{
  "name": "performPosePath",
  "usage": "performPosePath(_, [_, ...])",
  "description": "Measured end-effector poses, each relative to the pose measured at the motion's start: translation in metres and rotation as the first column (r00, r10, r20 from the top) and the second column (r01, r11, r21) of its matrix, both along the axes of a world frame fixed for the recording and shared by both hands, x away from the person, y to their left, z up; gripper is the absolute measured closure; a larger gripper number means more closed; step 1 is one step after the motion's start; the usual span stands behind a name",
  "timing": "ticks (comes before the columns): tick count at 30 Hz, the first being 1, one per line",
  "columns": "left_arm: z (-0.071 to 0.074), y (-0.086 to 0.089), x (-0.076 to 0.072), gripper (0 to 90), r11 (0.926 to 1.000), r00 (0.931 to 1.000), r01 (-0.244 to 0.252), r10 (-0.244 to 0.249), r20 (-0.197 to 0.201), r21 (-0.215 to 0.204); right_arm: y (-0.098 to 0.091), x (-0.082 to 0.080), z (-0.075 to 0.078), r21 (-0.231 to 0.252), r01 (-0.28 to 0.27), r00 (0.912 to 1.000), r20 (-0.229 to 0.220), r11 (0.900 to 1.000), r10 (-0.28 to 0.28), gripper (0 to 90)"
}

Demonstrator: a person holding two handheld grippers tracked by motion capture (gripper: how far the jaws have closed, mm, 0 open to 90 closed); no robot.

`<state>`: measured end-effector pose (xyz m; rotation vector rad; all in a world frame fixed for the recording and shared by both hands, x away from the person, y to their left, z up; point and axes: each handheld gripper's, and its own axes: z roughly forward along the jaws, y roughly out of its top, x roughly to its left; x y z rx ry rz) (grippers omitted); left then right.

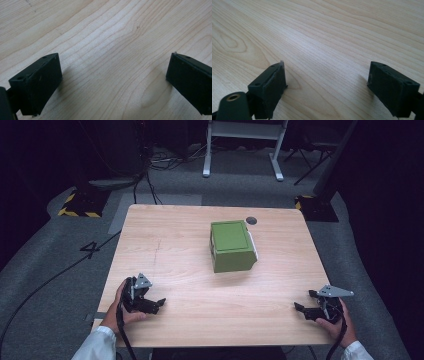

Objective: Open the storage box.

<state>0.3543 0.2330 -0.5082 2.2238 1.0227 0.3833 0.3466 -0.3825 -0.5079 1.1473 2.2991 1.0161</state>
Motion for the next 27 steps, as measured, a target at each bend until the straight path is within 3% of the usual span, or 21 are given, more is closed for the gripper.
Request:
performPosePath(7, [0.0, -0.001, 0.002, 0.4, 1.0, 1.0, 0.009, -0.009, 0.001, -0.002, 0.0, 0.001, 0.0, -0.001, 0.006, 1.0, -0.002, 1.0, -0.006, 15.1])
performPosePath(11, [0.0, -0.001, 0.002, 0.5, 1.0, 1.0, 0.008, -0.008, 0.002, -0.001, 0.0, 0.005, 0.002, -0.011, 0.039, 0.9992, -0.002, 0.9992, -0.039, 17.8])
performPosePath(15, [0.0, -0.001, 0.002, 0.5, 1.0, 1.0, 0.009, -0.009, 0.003, -0.002, 0.008, 0.013, 0.016, -0.04, 0.046, 0.9969, 0.065, 0.9981, -0.043, 19.3])
performPosePath(20, [0.0, -0.001, 0.002, 0.5, 0.9999, 0.9999, 0.012, -0.012, 0.003, -0.002, 0.025, 0.028, 0.035, -0.066, 0.008, 0.995, 0.1, 0.9978, -0.001, 20.8])
performPosePath(23, [0.0, -0.001, 0.002, 0.5, 0.9999, 0.9999, 0.012, -0.012, 0.003, -0.002, 0.036, 0.038, 0.045, -0.037, -0.044, 0.9934, 0.104, 0.9984, 0.047, 20.4])
performPosePath(25, [0.0, -0.001, 0.002, 0.5, 0.9999, 0.9999, 0.012, -0.012, 0.002, -0.001, 0.046, 0.045, 0.052, -0.071, -0.063, 0.9911, 0.112, 0.9955, 0.071, 20.6])
performPosePath(27, [0.0, -0.001, 0.002, 0.5, 0.9999, 0.9999, 0.012, -0.012, 0.002, -0.003, 0.051, 0.048, 0.056, -0.074, -0.071, 0.9897, 0.119, 0.9948, 0.079, 21.7])
